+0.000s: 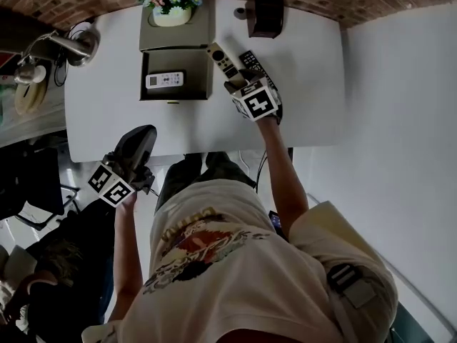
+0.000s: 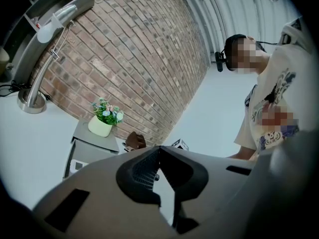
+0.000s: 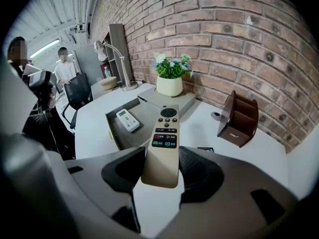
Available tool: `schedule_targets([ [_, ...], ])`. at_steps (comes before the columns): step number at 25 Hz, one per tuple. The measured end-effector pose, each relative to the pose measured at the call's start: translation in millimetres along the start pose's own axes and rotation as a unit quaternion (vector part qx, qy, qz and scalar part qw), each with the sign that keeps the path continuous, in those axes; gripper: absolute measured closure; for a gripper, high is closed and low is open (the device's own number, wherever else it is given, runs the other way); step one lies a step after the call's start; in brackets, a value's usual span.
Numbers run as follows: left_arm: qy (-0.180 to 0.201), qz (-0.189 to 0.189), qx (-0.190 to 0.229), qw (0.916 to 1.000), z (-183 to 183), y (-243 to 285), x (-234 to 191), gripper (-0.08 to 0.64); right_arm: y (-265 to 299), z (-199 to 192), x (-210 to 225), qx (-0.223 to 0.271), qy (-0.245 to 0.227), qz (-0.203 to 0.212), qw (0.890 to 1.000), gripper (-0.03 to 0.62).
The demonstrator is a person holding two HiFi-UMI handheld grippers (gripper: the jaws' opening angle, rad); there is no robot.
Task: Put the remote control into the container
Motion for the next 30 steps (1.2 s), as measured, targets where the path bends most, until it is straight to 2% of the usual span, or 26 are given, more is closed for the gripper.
schedule_targets([
  [6,-0.005,0.006,0.019,0.9998,8,-25,-20,0.554,7,21,-24,-0.009,-0.042,0.01,0.999,0.377],
  [13,-0.014,0.024,0.033,0.9991,9,-62,-41,0.554,35,43,-51,-0.06,-0.105,0.032,0.992,0.377],
  [19,-0.034,0.068,0.054,0.9956,-1,-98,-61,0.554,65,72,-70,-0.089,-0.165,0.059,0.981,0.377],
  [30,-0.06,0.099,0.079,0.9901,-8,-116,-80,0.554,104,115,-87,-0.112,-0.235,0.087,0.962,0.377],
])
Point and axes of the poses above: the fingertips, and each gripper's own axes: y forward along the fingers, x to its right, z out of its top, the point moved 5 cm from there along -y, backward along the fingers, and after that the axes turned 8 degrees about -x, right-handed, at the moved point
